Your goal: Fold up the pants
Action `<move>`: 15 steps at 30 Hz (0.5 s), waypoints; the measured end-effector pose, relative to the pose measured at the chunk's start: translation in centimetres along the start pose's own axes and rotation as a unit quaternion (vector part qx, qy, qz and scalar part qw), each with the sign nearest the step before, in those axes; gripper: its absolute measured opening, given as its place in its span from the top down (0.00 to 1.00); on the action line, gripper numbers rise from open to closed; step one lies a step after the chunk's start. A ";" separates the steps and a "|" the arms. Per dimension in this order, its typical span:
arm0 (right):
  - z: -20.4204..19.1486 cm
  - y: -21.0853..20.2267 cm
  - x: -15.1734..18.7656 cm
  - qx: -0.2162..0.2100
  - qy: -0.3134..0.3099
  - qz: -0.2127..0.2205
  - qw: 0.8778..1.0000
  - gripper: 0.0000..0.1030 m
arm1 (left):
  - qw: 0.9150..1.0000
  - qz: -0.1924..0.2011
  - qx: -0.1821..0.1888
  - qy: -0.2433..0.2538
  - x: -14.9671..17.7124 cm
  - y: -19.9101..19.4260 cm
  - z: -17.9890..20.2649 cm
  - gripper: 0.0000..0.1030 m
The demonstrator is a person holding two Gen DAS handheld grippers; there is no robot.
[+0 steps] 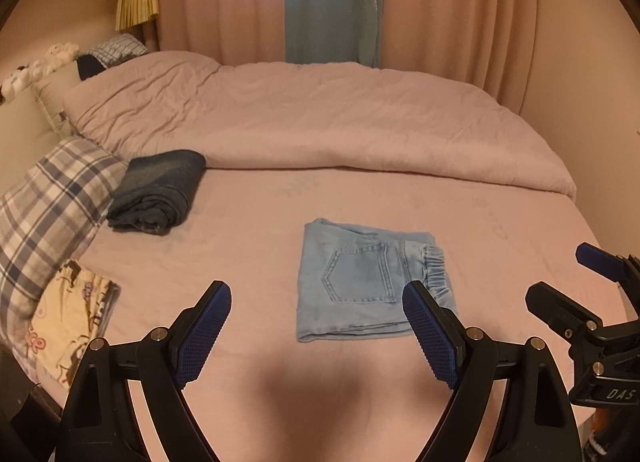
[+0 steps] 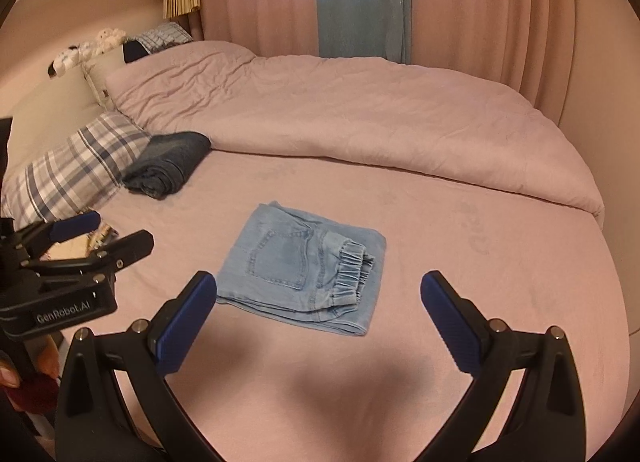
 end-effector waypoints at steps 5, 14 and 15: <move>-0.5 -0.7 -0.7 -0.010 0.007 -0.012 1.000 0.00 | 1.000 -0.006 -0.002 0.004 -0.8 -0.5 -0.1 0.15; -1.8 -1.4 -2.1 -0.026 -0.002 -0.019 0.999 0.00 | 1.000 -0.012 -0.007 0.013 -1.7 -0.9 0.1 0.15; -1.9 -1.4 -2.2 -0.025 -0.005 -0.017 1.000 0.00 | 1.000 -0.010 -0.008 0.014 -1.8 -0.9 0.2 0.15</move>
Point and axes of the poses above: each gripper's, at about its wrist camera, not at the fingertips, and y roughly the way its jaws point, z to its right, x to its underside, the point moved 7 cm from there along y, roughly the way its jaws point, and after that the axes turned 3 degrees about -x, right-handed, at the moved point
